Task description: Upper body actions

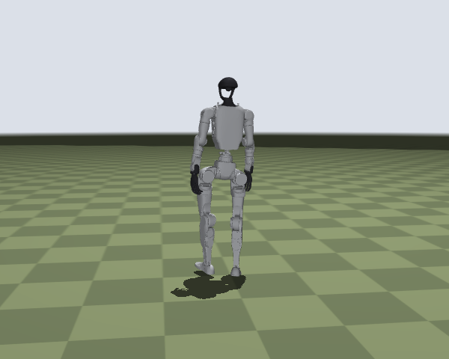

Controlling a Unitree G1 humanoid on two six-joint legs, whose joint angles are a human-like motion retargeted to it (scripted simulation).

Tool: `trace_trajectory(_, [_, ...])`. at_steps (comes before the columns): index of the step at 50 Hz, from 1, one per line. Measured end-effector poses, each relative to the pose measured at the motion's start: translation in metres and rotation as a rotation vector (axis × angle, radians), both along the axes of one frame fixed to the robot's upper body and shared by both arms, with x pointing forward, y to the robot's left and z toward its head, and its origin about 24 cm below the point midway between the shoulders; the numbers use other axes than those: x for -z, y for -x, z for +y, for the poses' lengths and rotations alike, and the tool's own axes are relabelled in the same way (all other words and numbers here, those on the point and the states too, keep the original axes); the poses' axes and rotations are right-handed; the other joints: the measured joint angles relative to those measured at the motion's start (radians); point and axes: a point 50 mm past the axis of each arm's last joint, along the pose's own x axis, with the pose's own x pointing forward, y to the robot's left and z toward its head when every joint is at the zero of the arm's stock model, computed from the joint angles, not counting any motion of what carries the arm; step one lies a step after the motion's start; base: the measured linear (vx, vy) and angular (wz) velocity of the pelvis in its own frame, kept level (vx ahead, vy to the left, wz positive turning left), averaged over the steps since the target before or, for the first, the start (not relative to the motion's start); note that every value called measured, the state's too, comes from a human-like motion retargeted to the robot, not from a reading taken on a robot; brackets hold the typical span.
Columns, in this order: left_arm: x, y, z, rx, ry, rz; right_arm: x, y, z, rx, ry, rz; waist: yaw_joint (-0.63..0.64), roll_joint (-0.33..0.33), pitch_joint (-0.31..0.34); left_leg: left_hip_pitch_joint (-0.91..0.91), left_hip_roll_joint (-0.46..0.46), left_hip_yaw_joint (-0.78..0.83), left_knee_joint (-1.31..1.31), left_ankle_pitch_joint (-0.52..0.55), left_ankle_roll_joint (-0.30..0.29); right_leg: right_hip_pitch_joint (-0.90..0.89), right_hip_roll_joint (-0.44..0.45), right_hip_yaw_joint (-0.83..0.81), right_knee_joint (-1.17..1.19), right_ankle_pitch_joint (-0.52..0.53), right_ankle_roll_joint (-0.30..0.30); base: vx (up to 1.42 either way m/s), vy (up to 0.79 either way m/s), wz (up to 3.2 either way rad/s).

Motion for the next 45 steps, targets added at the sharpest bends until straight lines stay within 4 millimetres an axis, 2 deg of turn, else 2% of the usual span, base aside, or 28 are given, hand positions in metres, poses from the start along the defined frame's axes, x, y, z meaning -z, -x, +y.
trace_trajectory(3, [0.002, -0.005, -0.008, -0.04, 0.012, -0.009, 0.001, 0.014, -0.005, -0.042, 0.056, -0.014, -0.032, 0.011, 0.001, 0.013, 0.008, -0.003, -0.005, -0.013, 0.015, -0.024, -0.009, 0.024, 0.088, 0.007, 0.028, 0.17, 0.15, -0.21])
trace_trajectory(5, [0.003, -0.017, -0.012, -0.046, 0.028, -0.024, 0.002, 0.029, -0.012, -0.022, 0.121, -0.021, -0.04, 0.026, 0.018, 0.026, 0.028, 0.01, -0.005, -0.026, 0.022, -0.063, -0.015, 0.031, 0.208, 0.072, 0.035, 0.11, 0.24, -0.64])
trace_trajectory(8, [0.007, -0.05, -0.023, -0.047, 0.041, -0.09, 0.001, 0.045, -0.021, 0.034, 0.169, 0.001, -0.017, 0.049, 0.062, 0.045, 0.069, 0.069, 0.001, -0.044, 0.028, -0.197, -0.053, 0.085, 0.479, 0.227, 0.052, -0.03, 0.21, -1.0])
trace_trajectory(10, [0.008, -0.082, -0.03, -0.043, 0.053, -0.178, 0.0, 0.06, -0.03, 0.067, 0.201, 0.046, -0.051, 0.07, 0.103, 0.058, 0.092, 0.072, 0.008, -0.051, 0.038, -0.315, -0.067, 0.131, 0.68, 0.346, 0.013, -0.11, 0.22, -0.28])
trace_trajectory(12, [0.006, -0.117, -0.036, -0.018, 0.078, -0.275, -0.003, 0.083, -0.042, 0.071, 0.233, 0.125, -0.1, 0.094, 0.121, 0.054, 0.113, 0.075, 0.01, -0.053, 0.049, -0.452, -0.064, 0.162, 0.885, 0.315, -0.022, -0.14, 0.31, -0.03])
trace_trajectory(13, [0.003, -0.139, -0.039, 0.003, 0.085, -0.331, -0.006, 0.097, -0.05, 0.063, 0.256, 0.182, -0.128, 0.101, 0.13, 0.05, 0.114, 0.086, 0.013, -0.057, 0.059, -0.524, -0.13, 0.118, 1.014, 0.273, -0.063, -0.11, 0.34, -0.02])
trace_trajectory(15, [-0.005, -0.177, -0.045, 0.041, 0.082, -0.431, -0.013, 0.126, -0.064, 0.054, 0.308, 0.301, -0.19, 0.108, 0.146, 0.043, 0.112, 0.088, 0.018, -0.06, 0.076, -0.646, -0.21, 0.092, 1.202, 0.219, -0.115, -0.05, 0.31, 0.28])
trace_trajectory(17, [-0.014, -0.206, -0.049, 0.078, 0.071, -0.52, -0.021, 0.152, -0.072, 0.065, 0.35, 0.403, -0.225, 0.11, 0.167, 0.044, 0.111, 0.077, 0.025, -0.059, 0.086, -0.733, -0.214, 0.123, 1.3, 0.202, -0.107, -0.02, 0.14, 0.53])
trace_trajectory(20, [-0.036, -0.258, -0.055, 0.152, 0.046, -0.699, -0.04, 0.199, -0.08, 0.108, 0.425, 0.575, -0.27, 0.113, 0.202, 0.047, 0.127, 0.064, 0.045, -0.056, 0.095, -0.88, -0.15, 0.19, 1.401, 0.205, -0.061, -0.01, 0.03, 0.48])
trace_trajectory(23, [-0.056, -0.293, -0.059, 0.214, 0.012, -0.833, -0.053, 0.23, -0.08, 0.182, 0.478, 0.659, -0.292, 0.122, 0.209, 0.04, 0.143, 0.061, 0.06, -0.059, 0.1, -0.952, -0.136, 0.199, 1.415, 0.209, -0.07, 0.01, 0.05, 0.16])
trace_trajectory(25, [-0.066, -0.307, -0.059, 0.238, -0.022, -0.899, -0.057, 0.24, -0.079, 0.232, 0.488, 0.689, -0.303, 0.123, 0.208, 0.041, 0.147, 0.065, 0.062, -0.061, 0.101, -0.961, -0.15, 0.186, 1.4, 0.203, -0.099, 0.01, 0.03, 0.01])
trace_trajectory(27, [-0.07, -0.313, -0.057, 0.247, -0.062, -0.932, -0.057, 0.242, -0.077, 0.269, 0.475, 0.693, -0.302, 0.121, 0.206, 0.045, 0.148, 0.075, 0.06, -0.062, 0.1, -0.942, -0.15, 0.176, 1.366, 0.206, -0.115, 0.02, -0.02, -0.1])
trace_trajectory(30, [-0.069, -0.311, -0.054, 0.27, -0.103, -0.928, -0.05, 0.232, -0.07, 0.297, 0.421, 0.658, -0.289, 0.114, 0.198, 0.053, 0.15, 0.088, 0.054, -0.06, 0.089, -0.854, -0.135, 0.156, 1.264, 0.224, -0.108, 0.04, -0.1, -0.19])
trace_trajectory(34, [-0.051, -0.284, -0.049, 0.316, -0.081, -0.821, -0.034, 0.205, -0.059, 0.272, 0.344, 0.567, -0.261, 0.11, 0.175, 0.06, 0.157, 0.105, 0.044, -0.058, 0.072, -0.682, -0.113, 0.111, 1.081, 0.26, -0.099, 0.05, -0.13, -0.21])
trace_trajectory(35, [-0.045, -0.273, -0.048, 0.326, -0.073, -0.778, -0.03, 0.196, -0.056, 0.261, 0.32, 0.537, -0.248, 0.109, 0.168, 0.063, 0.159, 0.11, 0.041, -0.058, 0.067, -0.629, -0.102, 0.103, 1.019, 0.277, -0.089, 0.06, -0.14, -0.38])
trace_trajectory(38, [-0.02, -0.222, -0.04, 0.337, -0.051, -0.589, -0.015, 0.162, -0.044, 0.217, 0.242, 0.419, -0.212, 0.101, 0.127, 0.059, 0.15, 0.119, 0.025, -0.057, 0.052, -0.455, -0.05, 0.095, 0.758, 0.347, -0.056, 0.06, -0.14, -0.39])
trace_trajectory(42, [0.001, -0.153, -0.04, 0.323, 0.006, -0.369, -0.004, 0.121, -0.033, 0.157, 0.165, 0.287, -0.17, 0.068, 0.079, 0.05, 0.108, 0.135, 0.006, -0.055, 0.039, -0.278, 0.034, 0.208, 0.402, 0.422, 0.009, 0.02, -0.17, -0.36])
trace_trajectory(43, [0.004, -0.142, -0.04, 0.316, 0.018, -0.339, -0.003, 0.114, -0.032, 0.144, 0.156, 0.263, -0.159, 0.056, 0.074, 0.05, 0.094, 0.143, 0.003, -0.056, 0.037, -0.247, 0.039, 0.232, 0.339, 0.435, 0.018, -0.01, -0.21, -0.43])
trace_trajectory(45, [0.008, -0.118, -0.041, 0.299, 0.043, -0.276, -0.001, 0.098, -0.031, 0.116, 0.149, 0.208, -0.133, 0.034, 0.063, 0.043, 0.064, 0.154, 0.001, -0.057, 0.032, -0.172, 0.036, 0.244, 0.199, 0.332, 0.055, -0.04, -0.24, -0.4])
